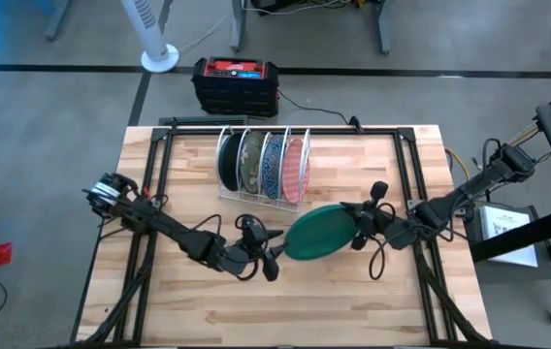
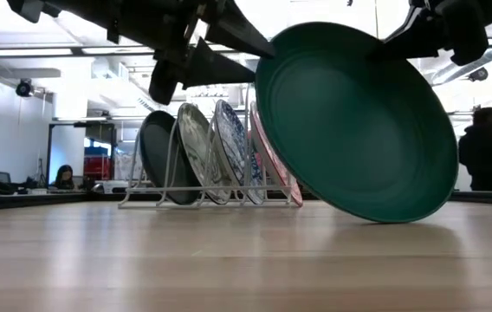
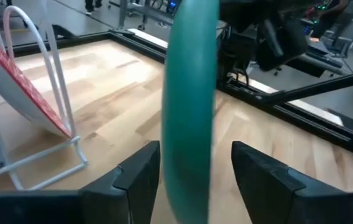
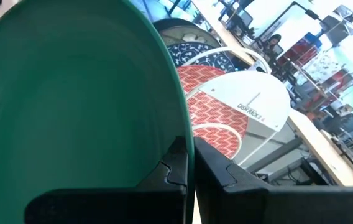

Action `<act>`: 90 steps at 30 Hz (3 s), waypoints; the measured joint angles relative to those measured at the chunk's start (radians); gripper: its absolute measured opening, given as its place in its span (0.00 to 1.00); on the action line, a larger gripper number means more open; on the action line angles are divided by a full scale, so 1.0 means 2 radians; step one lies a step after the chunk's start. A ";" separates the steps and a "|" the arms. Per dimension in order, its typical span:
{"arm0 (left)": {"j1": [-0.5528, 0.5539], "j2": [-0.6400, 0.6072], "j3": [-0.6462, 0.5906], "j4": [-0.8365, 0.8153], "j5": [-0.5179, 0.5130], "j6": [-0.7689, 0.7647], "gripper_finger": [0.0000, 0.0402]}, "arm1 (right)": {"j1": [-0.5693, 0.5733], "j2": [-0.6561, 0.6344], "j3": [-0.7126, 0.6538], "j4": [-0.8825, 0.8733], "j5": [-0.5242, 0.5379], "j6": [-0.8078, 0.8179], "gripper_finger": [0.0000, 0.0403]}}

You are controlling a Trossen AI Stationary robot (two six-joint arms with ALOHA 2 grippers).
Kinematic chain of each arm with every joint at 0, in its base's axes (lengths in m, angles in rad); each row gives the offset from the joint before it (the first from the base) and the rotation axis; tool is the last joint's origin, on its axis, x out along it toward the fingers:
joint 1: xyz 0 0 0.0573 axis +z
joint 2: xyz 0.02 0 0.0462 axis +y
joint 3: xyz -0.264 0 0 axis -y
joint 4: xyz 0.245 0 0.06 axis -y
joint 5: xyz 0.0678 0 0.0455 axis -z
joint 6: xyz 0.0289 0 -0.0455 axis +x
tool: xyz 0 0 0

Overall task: Sort dishes
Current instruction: Put the green plate into the white dish rack

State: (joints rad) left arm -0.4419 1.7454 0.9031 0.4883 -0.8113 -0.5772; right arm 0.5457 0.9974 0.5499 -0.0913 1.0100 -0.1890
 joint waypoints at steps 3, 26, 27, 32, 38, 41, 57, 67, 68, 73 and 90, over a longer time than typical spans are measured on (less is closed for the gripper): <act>0.002 0.003 0.000 0.000 -0.007 0.000 0.49 | 0.001 0.000 0.000 0.008 0.000 0.000 0.00; 0.010 0.021 0.000 0.047 -0.053 0.053 0.14 | 0.001 0.019 -0.002 0.068 -0.001 0.058 0.00; 0.011 0.022 0.000 0.044 -0.070 0.057 0.09 | 0.001 0.022 -0.001 0.069 0.002 0.064 0.00; 0.010 0.022 0.008 0.034 -0.100 0.066 0.06 | 0.001 0.025 -0.001 0.070 0.004 0.074 0.00; 0.007 0.022 0.020 0.036 -0.131 0.086 0.05 | 0.002 0.023 -0.001 0.063 0.025 0.100 0.06; 0.004 0.022 0.034 0.038 -0.142 0.112 0.05 | 0.001 0.022 -0.001 0.059 0.030 0.110 0.12; -0.037 0.012 0.166 -0.115 -0.273 0.243 0.03 | 0.002 -0.036 0.001 -0.102 0.015 0.294 0.42; -0.057 -0.005 0.329 -0.481 -0.379 0.141 0.02 | 0.000 -0.080 -0.002 -0.250 -0.005 0.392 0.43; -0.058 -0.006 0.349 -0.523 -0.379 0.114 0.02 | 0.000 -0.084 -0.002 -0.266 -0.006 0.408 0.43; -0.051 -0.007 0.434 -0.700 -0.380 0.018 0.02 | 0.000 -0.092 -0.002 -0.305 -0.006 0.451 0.42; 0.071 -0.006 0.584 -0.833 -0.380 -0.005 0.02 | 0.001 -0.081 -0.010 -0.302 -0.009 0.484 0.41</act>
State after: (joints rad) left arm -0.3005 1.7336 2.0713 -1.1770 -1.5719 -0.5874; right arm 0.5472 0.8348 0.5308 -0.6959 0.9928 0.7780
